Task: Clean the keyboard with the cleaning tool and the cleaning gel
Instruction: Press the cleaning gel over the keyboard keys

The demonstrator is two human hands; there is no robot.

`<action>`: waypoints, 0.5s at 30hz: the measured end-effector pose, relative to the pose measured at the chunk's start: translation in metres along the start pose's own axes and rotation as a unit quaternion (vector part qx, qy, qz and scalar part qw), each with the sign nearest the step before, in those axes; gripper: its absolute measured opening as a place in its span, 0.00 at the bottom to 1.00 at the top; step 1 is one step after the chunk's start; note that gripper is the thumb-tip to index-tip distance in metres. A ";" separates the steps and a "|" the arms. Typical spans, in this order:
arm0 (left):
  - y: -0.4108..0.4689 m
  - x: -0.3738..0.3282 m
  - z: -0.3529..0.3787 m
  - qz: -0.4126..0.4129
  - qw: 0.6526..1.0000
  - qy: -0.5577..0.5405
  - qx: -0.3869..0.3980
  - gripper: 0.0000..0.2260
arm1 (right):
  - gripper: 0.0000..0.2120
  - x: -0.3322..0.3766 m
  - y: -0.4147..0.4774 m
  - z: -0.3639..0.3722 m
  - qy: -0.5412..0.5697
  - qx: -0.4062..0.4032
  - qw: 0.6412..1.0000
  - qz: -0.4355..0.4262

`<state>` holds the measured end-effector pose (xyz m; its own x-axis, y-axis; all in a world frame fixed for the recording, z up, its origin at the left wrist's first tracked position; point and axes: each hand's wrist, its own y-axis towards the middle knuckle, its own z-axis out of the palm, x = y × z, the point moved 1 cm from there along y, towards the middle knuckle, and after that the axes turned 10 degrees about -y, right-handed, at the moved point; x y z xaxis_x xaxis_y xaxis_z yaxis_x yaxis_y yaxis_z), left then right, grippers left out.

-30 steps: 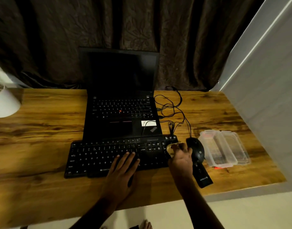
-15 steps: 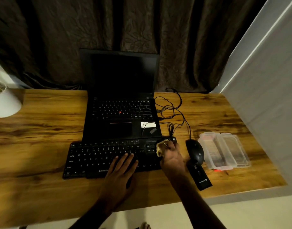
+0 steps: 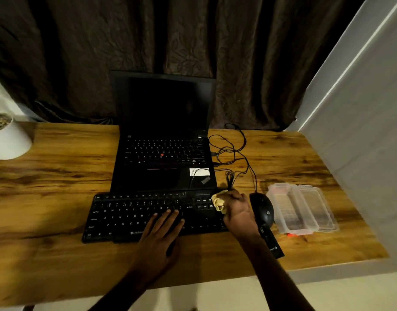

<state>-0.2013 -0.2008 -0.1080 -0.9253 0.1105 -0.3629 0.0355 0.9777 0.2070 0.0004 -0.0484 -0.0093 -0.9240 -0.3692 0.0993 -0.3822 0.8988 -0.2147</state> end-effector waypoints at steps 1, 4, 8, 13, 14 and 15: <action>0.000 -0.001 -0.001 0.001 1.000 -0.005 -0.006 0.24 | 0.30 -0.003 -0.004 0.001 0.039 -0.029 0.999 -0.005; 0.001 -0.012 -0.009 0.020 0.998 -0.042 -0.049 0.22 | 0.28 -0.008 -0.018 0.009 0.111 -0.120 0.985 -0.051; 0.016 -0.061 -0.028 -0.037 0.963 -0.229 -0.137 0.22 | 0.22 -0.005 -0.037 0.019 0.144 -0.205 0.961 -0.116; 0.058 -0.120 -0.042 -0.273 0.774 -0.551 -0.148 0.22 | 0.19 -0.002 -0.053 0.022 0.154 -0.245 0.948 -0.133; 0.063 -0.124 -0.045 -0.292 0.744 -0.584 -0.144 0.21 | 0.19 -0.002 -0.054 0.022 0.159 -0.248 0.945 -0.142; 0.068 -0.128 -0.047 -0.309 0.712 -0.615 -0.137 0.19 | 0.19 -0.003 -0.056 0.022 0.162 -0.250 0.942 -0.153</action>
<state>-0.0978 -0.1566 -0.0047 0.3056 -0.0891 -0.9480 -0.4656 0.8545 -0.2304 0.0246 -0.1031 -0.0187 -0.6886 -0.6103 0.3917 -0.5032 0.7910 0.3479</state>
